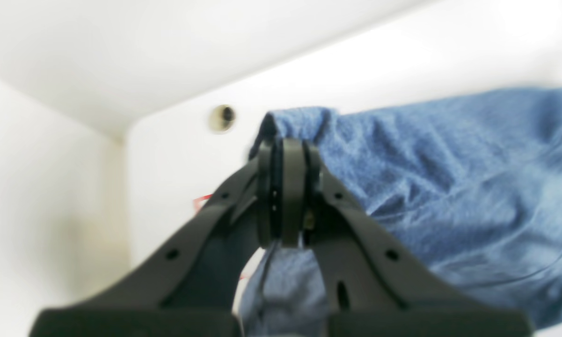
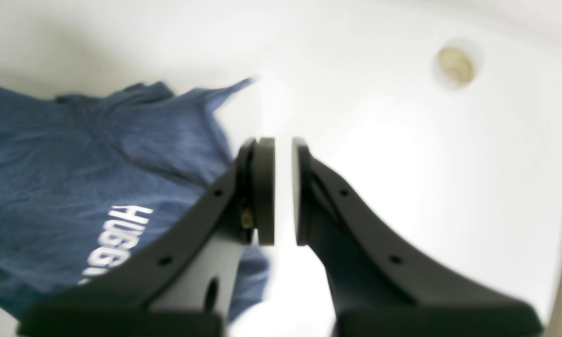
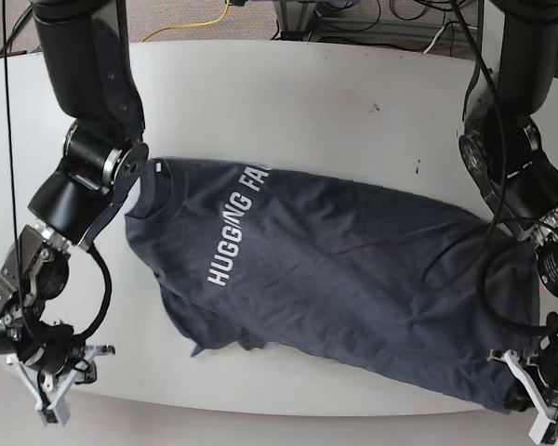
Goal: Layout the t-shirt on the table in an organized manner, then fold the t-shirt properly
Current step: 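Open the right gripper and release the t-shirt, left gripper keeps holding, then move the right gripper to the collar and grasp the shoulder seam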
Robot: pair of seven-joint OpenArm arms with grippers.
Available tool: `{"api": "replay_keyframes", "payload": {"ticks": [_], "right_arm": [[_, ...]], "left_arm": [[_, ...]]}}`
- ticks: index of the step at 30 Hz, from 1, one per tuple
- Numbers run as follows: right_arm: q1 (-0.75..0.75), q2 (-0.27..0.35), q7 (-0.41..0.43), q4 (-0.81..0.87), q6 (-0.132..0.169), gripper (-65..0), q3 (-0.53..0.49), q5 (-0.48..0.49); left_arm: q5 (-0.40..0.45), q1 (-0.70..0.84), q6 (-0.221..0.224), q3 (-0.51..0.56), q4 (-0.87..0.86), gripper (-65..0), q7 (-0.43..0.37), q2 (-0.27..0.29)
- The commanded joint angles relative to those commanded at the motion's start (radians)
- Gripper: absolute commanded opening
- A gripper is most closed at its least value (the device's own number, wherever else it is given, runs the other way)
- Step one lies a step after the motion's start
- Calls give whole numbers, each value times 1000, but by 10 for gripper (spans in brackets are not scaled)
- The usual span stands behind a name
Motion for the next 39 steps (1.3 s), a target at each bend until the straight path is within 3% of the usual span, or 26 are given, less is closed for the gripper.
{"api": "replay_keyframes", "payload": {"ticks": [9,17,21,30,33,39], "right_arm": [[83,34,-3,0,0,-596,-103,2],[-46,18,-21,3,0,-596,-75,2],[-127,-20,-21,5,0,-596,-17,2],[-253,-106,-20,5,0,-591,-6,2],[-275,-144,-6,3,0,-555,-6,0],[-324,-204,63,-2,0,-360,-5,-6]], "left_arm": [[0,-110,0,0,0,-650,51,2],[-2,-26,0,-2,18,-650,51,0],[0,38,0,-3,74,-650,51,-2],[0,218,0,-41,193,-650,51,-5],[0,278,0,-86,213,-650,51,-5],[0,373,0,-137,245,-650,51,-25]]}}
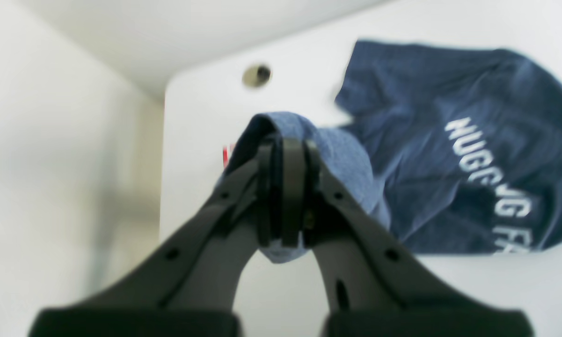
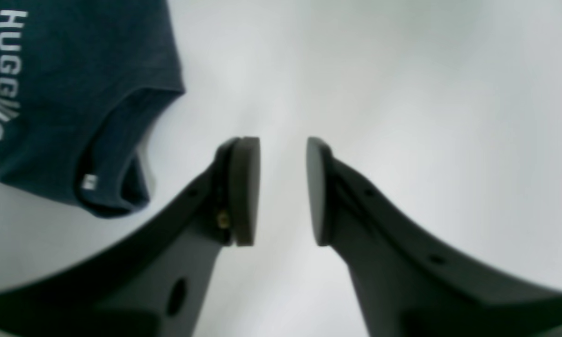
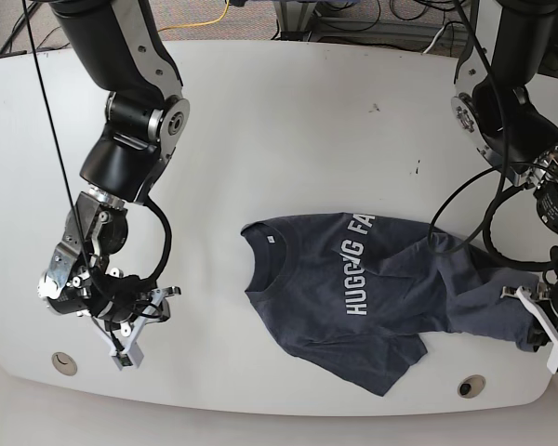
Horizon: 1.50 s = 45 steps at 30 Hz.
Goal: Layout the t-shirt on the table in an organized manner, then fold the t-shirt properly
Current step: 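Move the right gripper to the collar and grasp the shoulder seam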
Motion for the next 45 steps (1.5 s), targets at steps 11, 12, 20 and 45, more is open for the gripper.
{"api": "replay_keyframes", "payload": {"ticks": [11,12,20,45], "right_arm": [[-32,-72,152,-190,0,-197,-2,8],[-32,-81,161,-218,0,-197,-2,8],[-37,-117,239,-334,0,-192,-2,6],[-92,-170,315,-470,0,-225,-3,8]], "left_arm": [[-58,152,0,-118,8,-650,0,-52],[-80,169,0,-130,8,-650,0,-60],[-180,259,0,-196,6,-650,0,-97],[-233,313,0,-238,6,-650,0,-120]]}}
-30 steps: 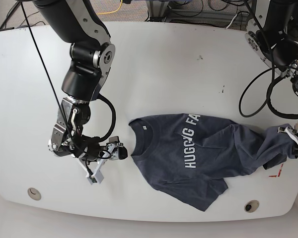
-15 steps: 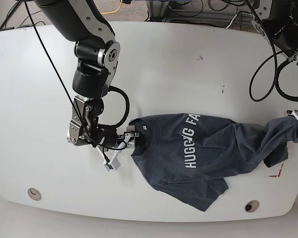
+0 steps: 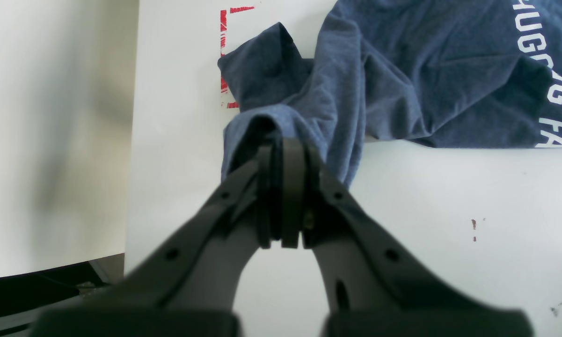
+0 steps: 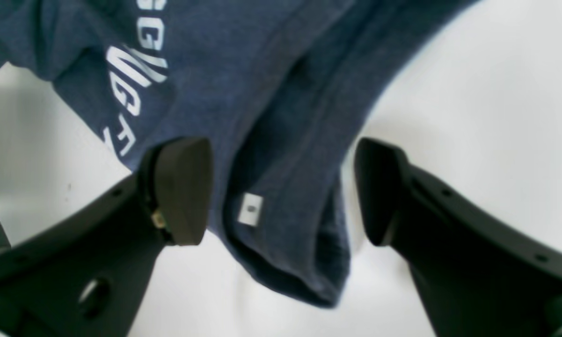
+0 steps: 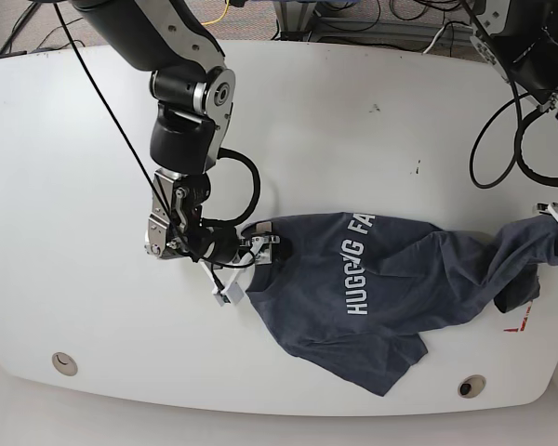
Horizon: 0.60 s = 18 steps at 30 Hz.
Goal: Layout the t-shirt on the table in an organized manner, then fold the t-shirt properly
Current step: 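Move the right gripper to the collar and grasp the shoulder seam, then pull the collar with the right gripper away from the left gripper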
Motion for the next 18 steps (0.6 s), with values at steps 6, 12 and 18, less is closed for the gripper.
{"api": "replay_keyframes", "payload": {"ticks": [6,12,18], "right_arm": [[-6,3,-3,2,0,-555,0,0],[-55,38,-57,48,0,-626,3,2],[-186,81,-164,258,0,-639,3,94]], "left_arm": [[0,-2,0,2,0,-650,0,0],[0,0,0,3,0,-650,0,2],[0,0,0,11,0,-650,0,6]]}}
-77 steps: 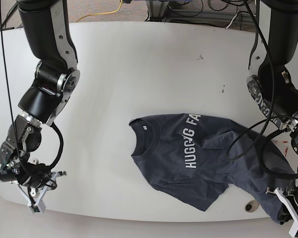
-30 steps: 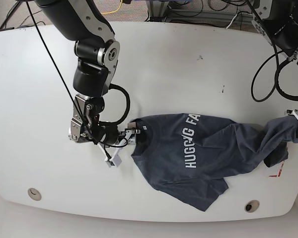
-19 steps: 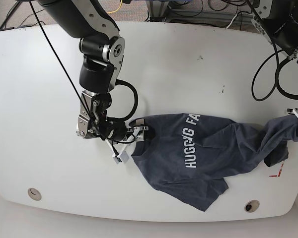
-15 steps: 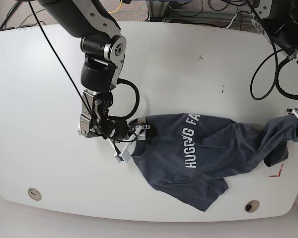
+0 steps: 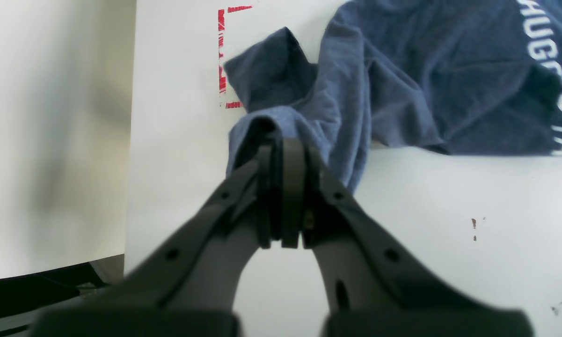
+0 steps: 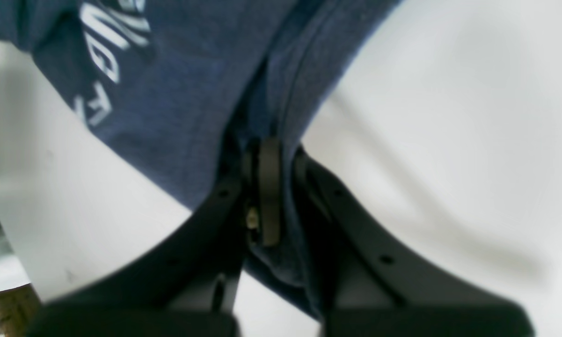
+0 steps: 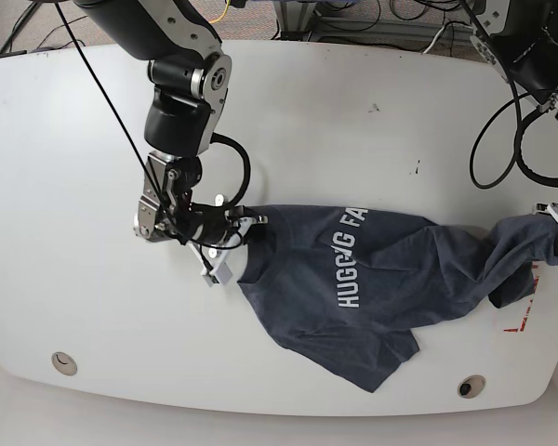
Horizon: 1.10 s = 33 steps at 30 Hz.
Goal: Layout the t-shirt on the table in an organized manner, then fold the t-shirt properly
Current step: 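Pull the collar with the right gripper away from the left gripper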
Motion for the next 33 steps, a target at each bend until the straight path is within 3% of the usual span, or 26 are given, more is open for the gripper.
{"api": "replay_keyframes", "payload": {"ticks": [9,15,20,23,31,33], "right_arm": [[-245,77,-221,385,0,-637,0,146],[-433,133,-222,551,0,-636,2,157],[-532,141,-224,651,0,-623,2,161],[-578,141,-224,732,0,-515,2,153],[-595,143,-224,838,0,-48,5,152],[-577,166,-224,838,0,0,31,163]], "left_arm": [[0,12,0,46,0,-650,0,2],[0,35,0,49,0,-650,0,3],[0,37,0,49,0,-650,0,3],[0,37,0,63,0,-650,0,3],[0,37,0,74,0,-650,0,3],[0,37,0,74,0,-650,0,3]]}}
